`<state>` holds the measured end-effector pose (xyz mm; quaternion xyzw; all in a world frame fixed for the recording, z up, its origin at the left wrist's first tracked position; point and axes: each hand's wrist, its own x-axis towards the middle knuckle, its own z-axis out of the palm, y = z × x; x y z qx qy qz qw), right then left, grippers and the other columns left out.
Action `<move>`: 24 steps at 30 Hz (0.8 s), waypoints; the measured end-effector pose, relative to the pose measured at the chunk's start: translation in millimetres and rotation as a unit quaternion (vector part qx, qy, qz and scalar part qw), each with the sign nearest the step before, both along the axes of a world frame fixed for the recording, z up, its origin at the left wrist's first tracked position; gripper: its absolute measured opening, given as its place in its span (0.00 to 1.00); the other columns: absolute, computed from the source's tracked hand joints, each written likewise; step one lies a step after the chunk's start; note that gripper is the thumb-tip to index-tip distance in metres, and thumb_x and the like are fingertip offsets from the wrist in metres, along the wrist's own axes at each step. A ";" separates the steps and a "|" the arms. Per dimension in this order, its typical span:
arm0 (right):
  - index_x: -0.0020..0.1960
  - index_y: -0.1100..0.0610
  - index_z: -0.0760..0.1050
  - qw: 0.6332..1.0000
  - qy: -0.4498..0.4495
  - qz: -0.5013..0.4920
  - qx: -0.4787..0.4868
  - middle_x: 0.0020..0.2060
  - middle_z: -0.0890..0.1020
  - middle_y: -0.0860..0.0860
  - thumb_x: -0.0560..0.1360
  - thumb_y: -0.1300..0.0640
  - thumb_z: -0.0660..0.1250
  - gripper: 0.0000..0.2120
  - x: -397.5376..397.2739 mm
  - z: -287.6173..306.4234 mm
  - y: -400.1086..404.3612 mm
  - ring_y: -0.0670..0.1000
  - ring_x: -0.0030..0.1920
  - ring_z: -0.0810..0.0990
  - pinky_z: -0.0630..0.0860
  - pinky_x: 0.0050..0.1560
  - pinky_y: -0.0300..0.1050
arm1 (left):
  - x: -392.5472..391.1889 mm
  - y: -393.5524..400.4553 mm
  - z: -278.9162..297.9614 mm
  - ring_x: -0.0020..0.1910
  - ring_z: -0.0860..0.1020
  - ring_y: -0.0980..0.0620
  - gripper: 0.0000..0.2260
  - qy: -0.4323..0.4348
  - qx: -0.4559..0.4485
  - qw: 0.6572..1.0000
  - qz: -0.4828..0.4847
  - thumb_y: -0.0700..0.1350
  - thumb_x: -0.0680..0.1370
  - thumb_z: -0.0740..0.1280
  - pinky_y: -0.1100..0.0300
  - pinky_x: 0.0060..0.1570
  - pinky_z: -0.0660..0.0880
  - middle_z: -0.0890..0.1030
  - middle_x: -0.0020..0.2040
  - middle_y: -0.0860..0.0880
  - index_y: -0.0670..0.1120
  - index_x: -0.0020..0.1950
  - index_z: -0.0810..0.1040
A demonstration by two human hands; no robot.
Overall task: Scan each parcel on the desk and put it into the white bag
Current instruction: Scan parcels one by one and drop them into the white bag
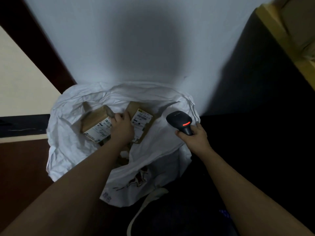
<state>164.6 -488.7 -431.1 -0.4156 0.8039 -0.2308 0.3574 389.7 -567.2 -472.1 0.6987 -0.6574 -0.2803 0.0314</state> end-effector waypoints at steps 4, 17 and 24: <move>0.44 0.53 0.80 0.999 -0.031 0.004 -0.018 0.75 0.64 0.57 0.69 0.51 0.77 0.08 -1.0 -13.2 -5.1 0.52 0.76 0.61 0.60 0.73 0.43 | 0.4 6.8 -2.7 0.68 0.60 0.32 0.29 0.057 -0.071 0.996 0.016 0.37 0.77 0.62 0.40 0.60 0.66 0.59 0.71 0.34 0.37 0.76 0.55; 0.33 0.58 0.73 0.991 -0.067 0.005 -0.117 0.27 0.72 0.51 0.71 0.55 0.75 0.15 0.9 69.4 26.2 0.48 0.29 0.71 0.67 0.32 0.42 | -25.3 25.2 66.7 0.61 0.68 0.35 0.17 0.110 -0.160 0.978 -0.076 0.38 0.75 0.64 0.45 0.59 0.68 0.69 0.63 0.34 0.37 0.64 0.72; 0.38 0.55 0.76 0.982 -0.028 -0.051 -0.180 0.26 0.75 0.49 0.72 0.49 0.74 0.11 -1.7 178.2 94.2 0.48 0.27 0.74 0.72 0.31 0.45 | -61.9 61.4 172.2 0.57 0.75 0.43 0.14 0.263 -0.177 0.938 -0.141 0.39 0.79 0.61 0.48 0.58 0.73 0.72 0.64 0.42 0.44 0.64 0.74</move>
